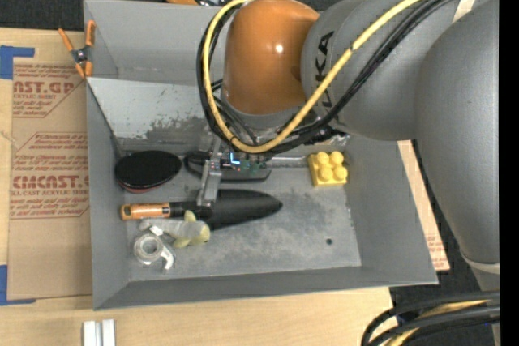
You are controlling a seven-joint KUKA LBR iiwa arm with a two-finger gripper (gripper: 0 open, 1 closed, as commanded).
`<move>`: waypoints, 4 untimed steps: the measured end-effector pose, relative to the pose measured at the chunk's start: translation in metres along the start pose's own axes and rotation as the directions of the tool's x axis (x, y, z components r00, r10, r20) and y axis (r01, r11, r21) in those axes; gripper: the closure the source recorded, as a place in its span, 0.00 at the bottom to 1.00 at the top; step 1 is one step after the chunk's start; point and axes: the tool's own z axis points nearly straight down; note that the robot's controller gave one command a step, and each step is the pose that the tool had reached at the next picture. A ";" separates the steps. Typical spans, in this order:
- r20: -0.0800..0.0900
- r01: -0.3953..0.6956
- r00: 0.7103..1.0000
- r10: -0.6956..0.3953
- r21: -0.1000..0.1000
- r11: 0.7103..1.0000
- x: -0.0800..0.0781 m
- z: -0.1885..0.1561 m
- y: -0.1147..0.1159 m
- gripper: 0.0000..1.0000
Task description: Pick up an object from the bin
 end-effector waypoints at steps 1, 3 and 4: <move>-0.004 0.320 0.947 -0.320 0.001 0.947 -0.020 0.033 -0.032 0.00; -0.003 -0.162 0.987 0.162 -0.001 0.987 -0.002 0.059 -0.031 0.00; 0.003 0.218 0.976 -0.218 -0.003 0.976 -0.031 0.130 -0.031 0.00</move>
Offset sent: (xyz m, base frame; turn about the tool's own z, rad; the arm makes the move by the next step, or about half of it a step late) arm -0.0070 -0.0268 -0.0526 0.1691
